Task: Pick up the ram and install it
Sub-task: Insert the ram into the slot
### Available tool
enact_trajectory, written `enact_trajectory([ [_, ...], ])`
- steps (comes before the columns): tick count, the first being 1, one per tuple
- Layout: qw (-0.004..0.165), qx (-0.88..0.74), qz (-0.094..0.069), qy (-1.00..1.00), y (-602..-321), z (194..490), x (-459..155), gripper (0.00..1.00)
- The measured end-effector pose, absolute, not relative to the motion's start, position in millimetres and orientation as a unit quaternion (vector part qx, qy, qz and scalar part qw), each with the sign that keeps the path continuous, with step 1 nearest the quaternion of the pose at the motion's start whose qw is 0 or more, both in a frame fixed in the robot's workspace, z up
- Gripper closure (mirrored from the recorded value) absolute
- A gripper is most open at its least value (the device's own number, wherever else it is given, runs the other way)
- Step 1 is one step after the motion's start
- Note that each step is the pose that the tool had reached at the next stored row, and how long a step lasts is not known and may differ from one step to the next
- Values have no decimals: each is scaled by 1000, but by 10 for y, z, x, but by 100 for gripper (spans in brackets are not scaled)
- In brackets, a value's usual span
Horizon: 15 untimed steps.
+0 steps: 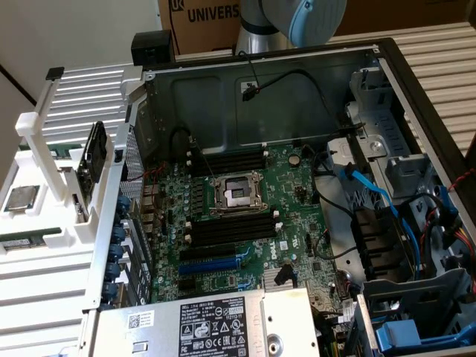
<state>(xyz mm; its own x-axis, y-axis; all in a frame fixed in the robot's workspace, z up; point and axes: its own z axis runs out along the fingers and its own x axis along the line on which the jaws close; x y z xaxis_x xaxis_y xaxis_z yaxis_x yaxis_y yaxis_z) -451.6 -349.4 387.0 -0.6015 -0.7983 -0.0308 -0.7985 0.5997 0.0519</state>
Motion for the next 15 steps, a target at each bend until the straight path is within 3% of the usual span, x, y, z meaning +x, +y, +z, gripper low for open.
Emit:
enact_trajectory([
  [15,1,-548,35,835,-3497,3870,-4516,90],
])
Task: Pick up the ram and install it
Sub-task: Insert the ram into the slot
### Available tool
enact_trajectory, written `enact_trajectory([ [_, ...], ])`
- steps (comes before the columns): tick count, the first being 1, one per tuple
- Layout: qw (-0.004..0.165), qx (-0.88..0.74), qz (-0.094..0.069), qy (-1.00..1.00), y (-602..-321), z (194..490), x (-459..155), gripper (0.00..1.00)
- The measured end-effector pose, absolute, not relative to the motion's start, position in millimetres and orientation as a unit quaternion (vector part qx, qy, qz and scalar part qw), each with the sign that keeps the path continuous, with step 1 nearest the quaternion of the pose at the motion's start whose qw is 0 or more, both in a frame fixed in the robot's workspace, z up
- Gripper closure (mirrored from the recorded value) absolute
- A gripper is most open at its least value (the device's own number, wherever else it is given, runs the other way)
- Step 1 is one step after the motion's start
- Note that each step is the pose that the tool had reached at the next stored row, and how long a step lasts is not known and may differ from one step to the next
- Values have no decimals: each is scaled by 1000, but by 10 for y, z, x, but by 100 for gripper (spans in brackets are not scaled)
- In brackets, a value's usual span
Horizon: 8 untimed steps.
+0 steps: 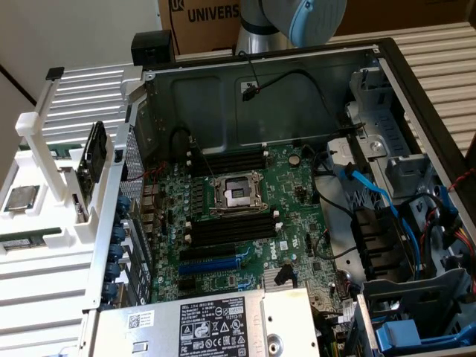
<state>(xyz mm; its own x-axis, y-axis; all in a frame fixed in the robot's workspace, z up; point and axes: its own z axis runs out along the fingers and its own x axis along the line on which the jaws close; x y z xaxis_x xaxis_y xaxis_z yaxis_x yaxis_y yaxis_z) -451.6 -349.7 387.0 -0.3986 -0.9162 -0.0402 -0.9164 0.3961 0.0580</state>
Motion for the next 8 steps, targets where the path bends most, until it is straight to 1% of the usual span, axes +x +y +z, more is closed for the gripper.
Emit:
enact_trajectory([
  [8,-3,-629,35,777,-3497,3860,-4516,90],
])
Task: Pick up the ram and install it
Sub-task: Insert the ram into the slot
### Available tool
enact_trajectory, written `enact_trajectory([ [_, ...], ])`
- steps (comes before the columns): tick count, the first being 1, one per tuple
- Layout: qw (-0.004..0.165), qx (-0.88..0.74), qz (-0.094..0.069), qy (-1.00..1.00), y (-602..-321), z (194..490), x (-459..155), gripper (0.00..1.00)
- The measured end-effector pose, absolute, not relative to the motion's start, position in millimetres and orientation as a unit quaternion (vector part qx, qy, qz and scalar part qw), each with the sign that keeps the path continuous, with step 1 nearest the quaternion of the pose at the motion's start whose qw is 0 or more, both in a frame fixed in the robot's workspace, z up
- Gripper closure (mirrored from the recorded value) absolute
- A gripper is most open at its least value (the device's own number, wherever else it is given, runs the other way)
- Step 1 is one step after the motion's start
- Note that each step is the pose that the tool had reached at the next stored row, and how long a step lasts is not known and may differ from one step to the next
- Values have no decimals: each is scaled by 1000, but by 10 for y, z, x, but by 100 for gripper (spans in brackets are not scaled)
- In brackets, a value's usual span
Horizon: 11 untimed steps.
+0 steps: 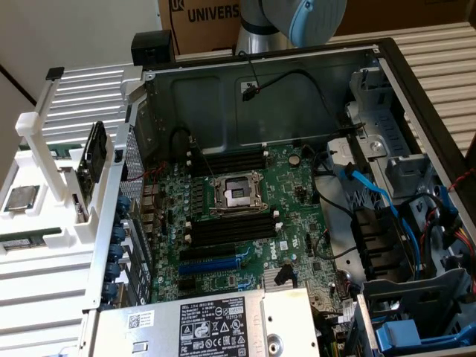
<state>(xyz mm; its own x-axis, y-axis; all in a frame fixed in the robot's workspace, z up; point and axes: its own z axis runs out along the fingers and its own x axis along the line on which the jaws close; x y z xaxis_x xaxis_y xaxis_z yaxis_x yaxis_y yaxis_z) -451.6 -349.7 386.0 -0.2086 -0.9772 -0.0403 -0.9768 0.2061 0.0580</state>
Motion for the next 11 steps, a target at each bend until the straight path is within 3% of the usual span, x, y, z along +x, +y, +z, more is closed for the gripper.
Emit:
enact_trajectory([
  [11,8,735,-34,-677,-3497,3852,-4516,90],
])
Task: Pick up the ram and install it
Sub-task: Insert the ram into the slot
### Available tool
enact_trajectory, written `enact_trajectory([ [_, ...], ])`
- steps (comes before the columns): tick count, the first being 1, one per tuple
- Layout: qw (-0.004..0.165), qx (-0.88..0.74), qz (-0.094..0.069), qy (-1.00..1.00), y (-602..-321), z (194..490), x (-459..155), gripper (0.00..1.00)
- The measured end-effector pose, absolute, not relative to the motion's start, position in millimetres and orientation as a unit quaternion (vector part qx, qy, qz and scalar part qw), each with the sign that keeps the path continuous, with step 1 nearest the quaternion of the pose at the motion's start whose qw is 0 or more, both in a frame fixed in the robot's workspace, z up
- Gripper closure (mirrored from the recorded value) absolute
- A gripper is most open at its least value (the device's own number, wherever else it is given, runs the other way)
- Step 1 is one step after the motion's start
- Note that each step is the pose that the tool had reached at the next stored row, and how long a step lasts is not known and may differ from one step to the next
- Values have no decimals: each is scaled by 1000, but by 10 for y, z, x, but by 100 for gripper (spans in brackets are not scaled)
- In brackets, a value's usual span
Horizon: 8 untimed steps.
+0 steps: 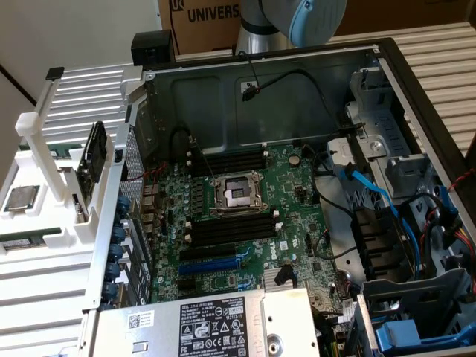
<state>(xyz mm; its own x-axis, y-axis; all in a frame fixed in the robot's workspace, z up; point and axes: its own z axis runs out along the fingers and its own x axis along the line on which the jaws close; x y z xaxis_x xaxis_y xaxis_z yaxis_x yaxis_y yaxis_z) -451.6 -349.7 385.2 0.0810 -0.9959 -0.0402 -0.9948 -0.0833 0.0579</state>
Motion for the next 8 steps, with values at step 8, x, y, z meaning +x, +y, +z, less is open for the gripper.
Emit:
enact_trajectory([
  [8,1,742,-24,-670,-3476,3763,-4691,90],
])
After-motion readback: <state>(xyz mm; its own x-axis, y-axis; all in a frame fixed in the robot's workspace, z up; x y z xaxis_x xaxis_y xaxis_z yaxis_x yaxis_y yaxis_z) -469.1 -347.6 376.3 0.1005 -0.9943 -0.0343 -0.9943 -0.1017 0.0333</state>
